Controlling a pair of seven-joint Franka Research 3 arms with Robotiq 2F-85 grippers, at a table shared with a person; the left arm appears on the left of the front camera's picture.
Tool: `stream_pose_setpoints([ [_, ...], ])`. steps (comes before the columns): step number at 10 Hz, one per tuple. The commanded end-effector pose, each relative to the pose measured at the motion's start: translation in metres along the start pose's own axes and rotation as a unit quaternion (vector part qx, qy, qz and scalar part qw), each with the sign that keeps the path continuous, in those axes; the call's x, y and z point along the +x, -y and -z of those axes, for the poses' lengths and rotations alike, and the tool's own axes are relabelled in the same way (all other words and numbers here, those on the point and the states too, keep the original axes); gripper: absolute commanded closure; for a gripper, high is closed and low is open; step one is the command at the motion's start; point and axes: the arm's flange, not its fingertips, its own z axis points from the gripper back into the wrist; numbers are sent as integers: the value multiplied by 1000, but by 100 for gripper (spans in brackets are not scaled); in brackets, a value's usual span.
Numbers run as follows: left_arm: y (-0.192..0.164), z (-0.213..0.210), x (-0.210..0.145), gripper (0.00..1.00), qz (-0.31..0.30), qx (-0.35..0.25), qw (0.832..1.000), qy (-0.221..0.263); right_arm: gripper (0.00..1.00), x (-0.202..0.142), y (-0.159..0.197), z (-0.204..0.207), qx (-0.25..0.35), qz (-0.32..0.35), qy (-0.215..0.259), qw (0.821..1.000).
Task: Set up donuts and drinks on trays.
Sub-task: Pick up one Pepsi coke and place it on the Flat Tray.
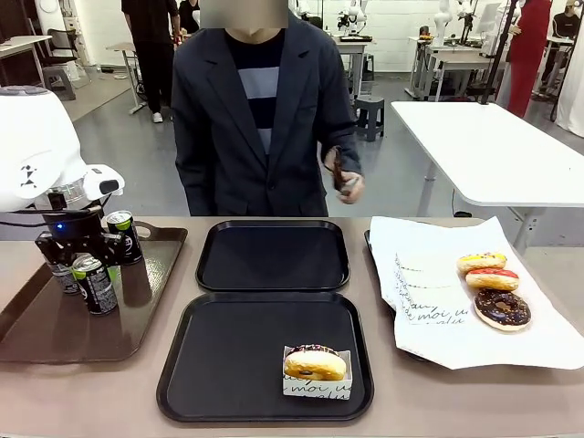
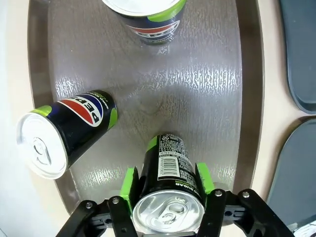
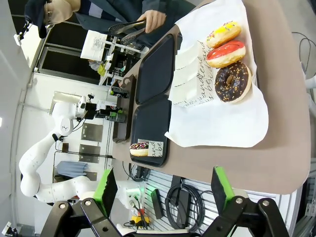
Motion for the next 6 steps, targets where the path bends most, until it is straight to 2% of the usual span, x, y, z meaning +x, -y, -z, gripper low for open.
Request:
stream_pose_setpoints([
  [1,1,-24,-10,88,-40,-1,999,10,0,4,0,-1,13,-8,8,1000],
  [4,8,-95,-57,88,-74,3,997,32,0,4,0,-1,13,-8,8,1000],
  [6,9,-124,-81,88,-79,-8,996,41,0,4,0,-1,13,-8,8,1000],
])
